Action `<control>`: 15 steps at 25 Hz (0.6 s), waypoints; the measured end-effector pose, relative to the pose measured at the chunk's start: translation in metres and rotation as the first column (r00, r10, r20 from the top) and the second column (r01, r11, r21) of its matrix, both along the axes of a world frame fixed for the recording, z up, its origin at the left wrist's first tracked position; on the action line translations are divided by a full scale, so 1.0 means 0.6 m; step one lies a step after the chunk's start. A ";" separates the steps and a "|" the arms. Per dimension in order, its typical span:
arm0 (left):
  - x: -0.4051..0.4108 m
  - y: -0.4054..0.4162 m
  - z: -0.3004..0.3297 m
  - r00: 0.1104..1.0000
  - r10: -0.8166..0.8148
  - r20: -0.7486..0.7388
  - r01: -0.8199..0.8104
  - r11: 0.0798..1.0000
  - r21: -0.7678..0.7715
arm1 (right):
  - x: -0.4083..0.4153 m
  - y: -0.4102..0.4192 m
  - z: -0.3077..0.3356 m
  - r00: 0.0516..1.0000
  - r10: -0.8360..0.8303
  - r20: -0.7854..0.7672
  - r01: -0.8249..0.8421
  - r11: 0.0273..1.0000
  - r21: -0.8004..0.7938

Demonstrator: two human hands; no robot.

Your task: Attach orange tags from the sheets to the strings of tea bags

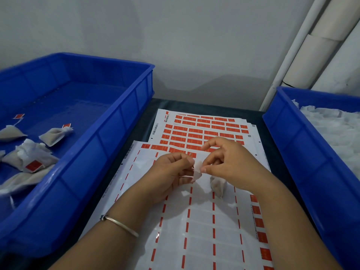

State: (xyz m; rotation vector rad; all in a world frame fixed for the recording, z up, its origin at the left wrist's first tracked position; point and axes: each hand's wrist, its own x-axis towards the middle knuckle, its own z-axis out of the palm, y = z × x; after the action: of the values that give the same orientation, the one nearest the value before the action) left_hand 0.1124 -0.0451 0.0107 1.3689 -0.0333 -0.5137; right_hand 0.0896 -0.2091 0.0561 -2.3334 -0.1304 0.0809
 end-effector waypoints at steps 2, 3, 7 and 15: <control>-0.002 -0.003 0.002 0.999 0.031 -0.016 -0.032 0.997 -0.066 | 0.001 -0.004 -0.001 0.999 -0.033 -0.003 0.033 0.997 0.064; -0.002 -0.004 0.003 0.998 0.065 -0.009 -0.066 0.995 -0.077 | 0.002 -0.005 0.000 0.999 -0.050 -0.006 0.050 0.995 0.090; -0.006 -0.006 0.003 0.970 0.166 0.176 -0.174 0.984 0.030 | 0.004 -0.008 0.000 0.994 -0.104 -0.033 0.107 0.986 0.131; -0.009 -0.008 0.005 0.925 0.065 0.375 -0.194 0.928 0.318 | 0.006 -0.009 -0.001 0.991 -0.128 -0.047 0.134 0.982 0.132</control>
State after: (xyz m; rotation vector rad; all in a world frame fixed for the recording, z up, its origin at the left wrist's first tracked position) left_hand 0.1068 -0.0500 0.0136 1.7914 -0.1533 -0.1499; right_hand 0.0932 -0.2142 0.0553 -2.1977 0.0362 0.0498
